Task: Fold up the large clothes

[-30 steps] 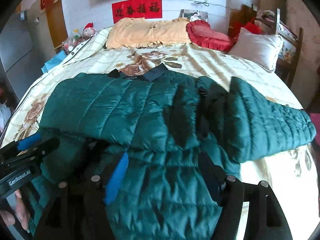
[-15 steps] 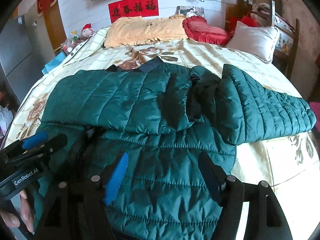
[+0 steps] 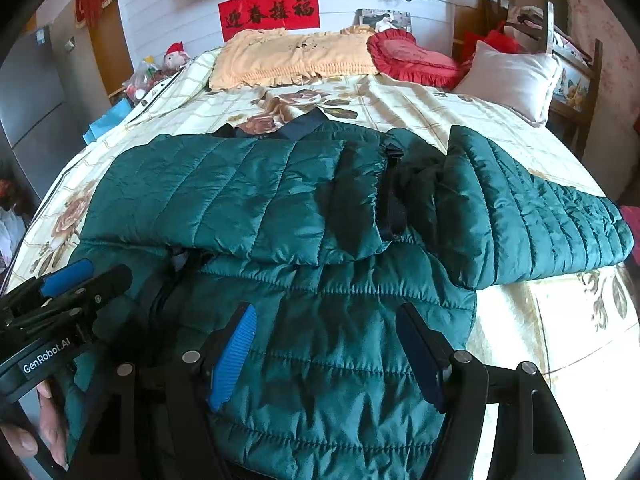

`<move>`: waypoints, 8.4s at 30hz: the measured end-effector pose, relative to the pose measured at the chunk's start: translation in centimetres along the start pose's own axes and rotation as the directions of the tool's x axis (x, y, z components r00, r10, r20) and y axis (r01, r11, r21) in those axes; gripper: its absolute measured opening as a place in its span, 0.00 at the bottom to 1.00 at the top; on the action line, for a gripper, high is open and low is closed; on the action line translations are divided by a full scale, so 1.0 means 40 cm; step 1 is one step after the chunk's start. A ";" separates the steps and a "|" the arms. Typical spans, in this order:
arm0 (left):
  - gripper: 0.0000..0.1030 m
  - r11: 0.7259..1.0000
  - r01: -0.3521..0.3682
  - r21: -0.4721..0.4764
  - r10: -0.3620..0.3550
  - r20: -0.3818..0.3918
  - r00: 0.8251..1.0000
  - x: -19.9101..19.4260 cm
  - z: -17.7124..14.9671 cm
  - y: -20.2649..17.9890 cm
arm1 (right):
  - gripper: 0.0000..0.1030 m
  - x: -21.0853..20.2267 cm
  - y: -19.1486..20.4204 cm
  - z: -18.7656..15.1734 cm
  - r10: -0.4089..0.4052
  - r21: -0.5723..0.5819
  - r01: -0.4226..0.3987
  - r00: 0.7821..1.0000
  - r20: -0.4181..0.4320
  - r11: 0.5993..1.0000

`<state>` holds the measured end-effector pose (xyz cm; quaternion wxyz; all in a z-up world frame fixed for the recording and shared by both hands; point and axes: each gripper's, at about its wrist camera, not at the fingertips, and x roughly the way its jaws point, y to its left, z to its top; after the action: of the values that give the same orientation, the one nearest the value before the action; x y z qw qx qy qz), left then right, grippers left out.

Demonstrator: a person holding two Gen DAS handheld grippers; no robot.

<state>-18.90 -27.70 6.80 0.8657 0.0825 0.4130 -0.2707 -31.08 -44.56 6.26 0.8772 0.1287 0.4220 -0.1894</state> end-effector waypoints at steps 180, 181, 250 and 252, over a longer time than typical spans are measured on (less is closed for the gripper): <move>0.15 0.971 0.214 -0.104 -0.221 -0.061 0.973 0.149 0.174 -0.116 | 0.79 -0.207 -0.269 0.109 0.395 0.112 -0.413 0.906 0.149 0.904; 0.12 0.973 0.213 -0.093 -0.218 -0.047 0.975 0.140 0.174 -0.113 | 0.79 -0.205 -0.271 0.109 0.390 0.119 -0.408 0.908 0.150 0.905; 0.70 0.968 -0.222 -0.120 0.223 -0.006 0.975 0.231 0.229 0.284 | 0.63 0.297 0.109 0.287 0.079 -0.050 -0.080 0.997 -0.007 0.996; 0.70 0.970 -0.204 -0.130 0.207 0.003 0.978 0.232 0.220 0.292 | 0.63 0.265 0.098 0.286 0.101 -0.032 -0.101 0.995 -0.003 0.994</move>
<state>-1.96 -24.82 4.49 0.8958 0.0666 0.4119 -0.1530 -15.37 -47.83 5.15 0.8874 0.1360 0.4183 -0.1382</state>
